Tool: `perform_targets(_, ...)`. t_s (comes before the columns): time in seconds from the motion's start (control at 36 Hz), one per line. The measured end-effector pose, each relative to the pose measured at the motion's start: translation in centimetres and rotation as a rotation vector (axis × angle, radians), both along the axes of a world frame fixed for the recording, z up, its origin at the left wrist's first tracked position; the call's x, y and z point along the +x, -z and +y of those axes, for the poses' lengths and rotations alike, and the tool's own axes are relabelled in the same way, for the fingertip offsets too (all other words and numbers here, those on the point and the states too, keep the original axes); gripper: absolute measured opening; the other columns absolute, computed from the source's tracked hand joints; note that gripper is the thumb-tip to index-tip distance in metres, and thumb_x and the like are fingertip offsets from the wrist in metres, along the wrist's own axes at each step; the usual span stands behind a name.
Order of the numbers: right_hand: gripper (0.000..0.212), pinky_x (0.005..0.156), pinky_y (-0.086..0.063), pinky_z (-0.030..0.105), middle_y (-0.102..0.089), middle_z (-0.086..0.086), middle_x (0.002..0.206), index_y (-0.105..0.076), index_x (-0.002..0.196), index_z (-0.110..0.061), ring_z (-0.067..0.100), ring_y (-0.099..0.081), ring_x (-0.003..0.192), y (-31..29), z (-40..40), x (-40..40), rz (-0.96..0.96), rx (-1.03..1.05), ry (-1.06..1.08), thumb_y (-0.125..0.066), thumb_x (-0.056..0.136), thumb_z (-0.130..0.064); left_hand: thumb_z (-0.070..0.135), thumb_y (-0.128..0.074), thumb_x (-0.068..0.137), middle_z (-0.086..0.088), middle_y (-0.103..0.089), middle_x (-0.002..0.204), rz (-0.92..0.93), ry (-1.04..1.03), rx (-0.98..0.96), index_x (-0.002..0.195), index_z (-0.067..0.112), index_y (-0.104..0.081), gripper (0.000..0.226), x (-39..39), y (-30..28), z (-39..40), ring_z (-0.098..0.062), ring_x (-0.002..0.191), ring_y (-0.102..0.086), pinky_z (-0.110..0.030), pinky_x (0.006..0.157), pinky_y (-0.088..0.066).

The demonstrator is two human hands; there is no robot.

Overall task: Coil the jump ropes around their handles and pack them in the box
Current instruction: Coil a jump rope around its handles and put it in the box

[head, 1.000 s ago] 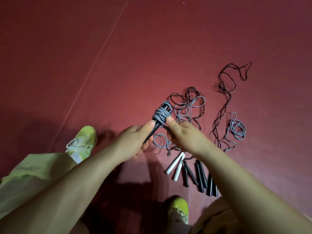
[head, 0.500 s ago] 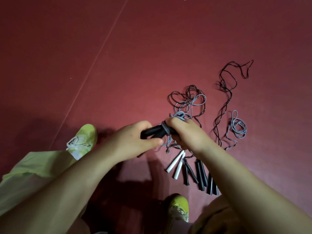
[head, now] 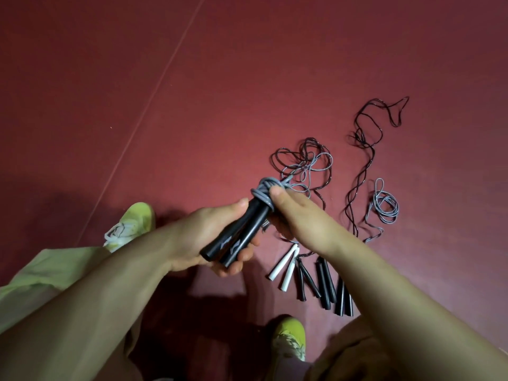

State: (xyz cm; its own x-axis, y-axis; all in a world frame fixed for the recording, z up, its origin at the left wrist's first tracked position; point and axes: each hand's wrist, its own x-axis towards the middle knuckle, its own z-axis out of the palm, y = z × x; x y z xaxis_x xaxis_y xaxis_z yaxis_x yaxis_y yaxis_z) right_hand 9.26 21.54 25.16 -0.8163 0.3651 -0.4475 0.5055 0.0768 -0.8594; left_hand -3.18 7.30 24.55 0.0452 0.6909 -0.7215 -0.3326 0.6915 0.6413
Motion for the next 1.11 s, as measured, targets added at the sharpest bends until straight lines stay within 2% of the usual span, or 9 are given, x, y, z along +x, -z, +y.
perform_targets(0.11,0.049,0.055,-0.031,0.027,-0.045,-0.008,0.051,-0.046,0.063,-0.019,0.004,-0.039,0.043,1.0,-0.5,0.0,-0.138,0.167,-0.018,-0.029,0.103,-0.042,0.050,-0.026,0.097,-0.003,-0.058,0.056,0.207,-0.055,-0.006,0.084,0.008,-0.059,0.055,1.7,-0.9,0.7,-0.017,0.044,-0.053,-0.024,0.046,-0.034)
perform_targets(0.28,0.058,0.052,-0.033,0.028,-0.048,-0.001,0.051,-0.050,0.056,-0.016,0.011,-0.044,0.046,0.9,-0.9,-0.9,-0.226,0.281,0.035,-0.032,0.100,-0.049,0.044,-0.028,0.100,-0.007,-0.056,0.060,0.384,-0.130,-0.025,0.079,0.008,-0.056,0.050,2.2,-0.4,1.2,-0.021,0.047,-0.052,-0.023,0.047,-0.040)
perform_targets(0.39,0.062,0.051,-0.027,0.032,-0.039,-0.001,0.046,-0.036,0.050,-0.014,0.019,-0.037,0.049,1.4,-1.4,-1.1,-0.251,0.322,0.072,-0.032,0.100,-0.050,0.053,-0.030,0.095,-0.005,-0.060,0.070,0.709,-0.018,-0.047,0.082,0.013,-0.056,0.050,1.7,0.2,1.1,-0.027,0.066,-0.059,-0.036,0.066,-0.046)
perform_targets(0.5,0.063,0.049,-0.028,0.024,-0.043,-0.010,0.037,-0.051,0.056,-0.017,0.002,-0.038,0.035,1.4,-1.7,-1.0,-0.227,0.104,0.108,-0.025,0.100,-0.054,0.058,-0.039,0.090,0.001,-0.056,0.074,0.984,0.080,-0.090,0.082,0.019,-0.048,0.042,0.9,0.7,0.8,-0.025,0.077,-0.056,-0.034,0.067,-0.041)
perform_targets(0.64,0.071,0.046,-0.027,0.024,-0.046,-0.005,0.054,-0.058,0.078,-0.013,0.010,-0.036,0.041,1.1,-2.1,-1.3,-0.291,-0.090,0.202,-0.024,0.088,-0.073,0.054,-0.055,0.082,0.004,-0.061,0.074,0.980,0.039,-0.047,0.085,0.025,-0.054,0.028,0.1,0.5,0.5,-0.017,0.074,-0.058,-0.036,0.071,-0.047)
perform_targets(0.83,0.054,0.045,-0.020,0.024,-0.037,-0.002,0.054,-0.056,0.066,-0.014,0.011,-0.026,0.040,-0.6,-2.5,-1.7,-0.183,-0.231,0.375,-0.043,0.084,-0.064,0.050,-0.071,0.070,0.006,-0.052,0.066,1.070,-0.043,0.104,0.081,0.027,-0.047,0.034,0.2,-0.5,0.2,-0.017,0.061,-0.050,-0.032,0.058,-0.039)
perform_targets(0.94,0.038,0.048,-0.014,0.028,-0.034,-0.001,0.054,-0.041,0.060,-0.020,0.013,-0.021,0.043,-2.3,-3.1,-0.6,-0.092,-0.279,0.422,-0.043,0.085,-0.049,0.052,-0.072,0.063,0.006,-0.047,0.062,0.761,0.023,0.177,0.076,0.019,-0.048,0.043,0.7,-2.2,-0.1,-0.014,0.058,-0.043,-0.030,0.058,-0.034)
perform_targets(1.06,0.031,0.049,-0.014,0.031,-0.035,-0.001,0.051,-0.039,0.068,-0.018,0.015,-0.022,0.047,-4.1,-3.7,1.2,0.055,-0.384,0.445,-0.039,0.073,-0.049,0.064,-0.060,0.076,-0.008,-0.069,0.077,-0.229,0.022,0.182,0.088,0.010,-0.068,0.056,1.0,-3.8,-1.0,-0.020,0.069,-0.065,-0.028,0.068,-0.050)
perform_targets(1.11,0.034,0.050,-0.019,0.031,-0.036,0.001,0.052,-0.041,0.071,-0.015,0.016,-0.026,0.047,-5.0,-3.9,2.4,0.140,-0.425,0.446,-0.037,0.072,-0.049,0.075,-0.063,0.063,-0.013,-0.068,0.082,-0.481,0.098,0.227,0.095,0.010,-0.071,0.073,1.3,-3.6,-1.5,-0.027,0.073,-0.066,-0.039,0.076,-0.053)
